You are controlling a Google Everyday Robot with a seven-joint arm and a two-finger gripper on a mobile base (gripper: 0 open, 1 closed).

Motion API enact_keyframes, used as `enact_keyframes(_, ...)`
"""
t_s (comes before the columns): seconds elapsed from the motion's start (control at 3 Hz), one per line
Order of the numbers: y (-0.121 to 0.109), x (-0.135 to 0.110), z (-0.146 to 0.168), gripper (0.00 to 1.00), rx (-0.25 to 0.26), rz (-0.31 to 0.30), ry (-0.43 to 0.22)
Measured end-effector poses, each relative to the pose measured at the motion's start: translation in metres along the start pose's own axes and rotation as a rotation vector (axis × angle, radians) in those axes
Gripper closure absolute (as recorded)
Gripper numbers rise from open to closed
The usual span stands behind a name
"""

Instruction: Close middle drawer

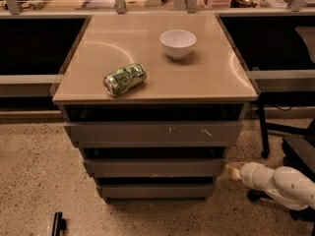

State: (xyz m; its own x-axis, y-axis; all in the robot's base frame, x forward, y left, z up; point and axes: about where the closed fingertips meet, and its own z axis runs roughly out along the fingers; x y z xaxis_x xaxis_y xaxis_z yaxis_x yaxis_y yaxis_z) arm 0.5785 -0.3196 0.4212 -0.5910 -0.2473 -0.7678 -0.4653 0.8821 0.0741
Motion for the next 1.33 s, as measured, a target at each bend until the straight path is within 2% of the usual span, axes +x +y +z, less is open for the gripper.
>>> enact_keyframes(0.33, -0.003, 0.015, 0.000, 1.00, -0.002, 0.045, 0.027)
enact_keyframes(0.67, 0.002, 0.037, -0.019, 1.00, -0.019, 0.109, 0.061)
enact_keyframes(1.0, 0.004, 0.038, -0.019, 0.81, -0.022, 0.110, 0.063)
enact_keyframes(1.33, 0.004, 0.038, -0.019, 0.58, -0.022, 0.110, 0.063)
